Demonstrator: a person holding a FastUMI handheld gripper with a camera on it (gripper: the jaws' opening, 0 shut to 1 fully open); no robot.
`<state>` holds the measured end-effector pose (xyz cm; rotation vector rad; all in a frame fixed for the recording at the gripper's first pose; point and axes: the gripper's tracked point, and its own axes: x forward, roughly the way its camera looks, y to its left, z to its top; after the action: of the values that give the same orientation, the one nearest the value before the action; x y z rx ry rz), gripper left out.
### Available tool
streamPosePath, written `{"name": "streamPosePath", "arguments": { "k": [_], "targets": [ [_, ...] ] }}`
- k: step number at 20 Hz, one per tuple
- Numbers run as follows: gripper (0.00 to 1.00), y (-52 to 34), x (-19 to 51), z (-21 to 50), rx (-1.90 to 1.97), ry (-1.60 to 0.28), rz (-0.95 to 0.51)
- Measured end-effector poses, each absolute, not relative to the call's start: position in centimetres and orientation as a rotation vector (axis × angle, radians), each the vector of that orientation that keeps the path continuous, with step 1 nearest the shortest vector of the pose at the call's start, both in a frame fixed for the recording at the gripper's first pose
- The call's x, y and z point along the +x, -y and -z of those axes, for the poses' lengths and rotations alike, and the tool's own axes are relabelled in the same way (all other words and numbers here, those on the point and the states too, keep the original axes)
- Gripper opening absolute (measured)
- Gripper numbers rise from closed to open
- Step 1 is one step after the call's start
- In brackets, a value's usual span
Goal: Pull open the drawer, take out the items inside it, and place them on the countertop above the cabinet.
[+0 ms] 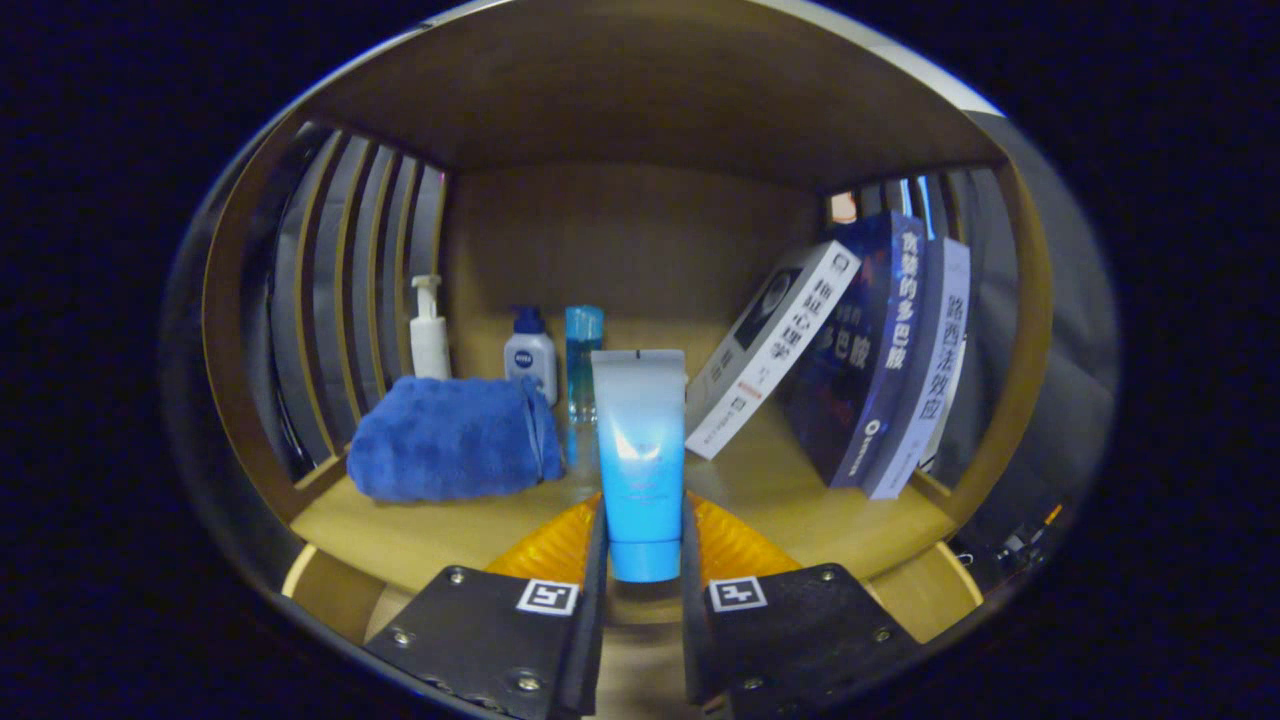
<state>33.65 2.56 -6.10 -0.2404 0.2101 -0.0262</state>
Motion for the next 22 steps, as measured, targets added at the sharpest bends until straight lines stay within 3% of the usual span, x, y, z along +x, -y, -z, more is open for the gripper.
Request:
{"name": "streamPosePath", "arguments": {
  "k": [5,7,8,12,22],
  "targets": [
    [0.40,-1.9,34.2,8.8,-0.249,-0.262,0.049],
    [0.51,-2.0,34.2,8.3,-0.257,-0.244,0.051],
    [0.50,-2.1,33.7,8.0,-0.255,-0.239,0.050],
    [1.00,-2.4,31.6,7.5,-0.234,-0.233,0.035],
    [0.98,-2.1,21.8,3.9,-0.230,-0.169,0.010]
  ]
}}
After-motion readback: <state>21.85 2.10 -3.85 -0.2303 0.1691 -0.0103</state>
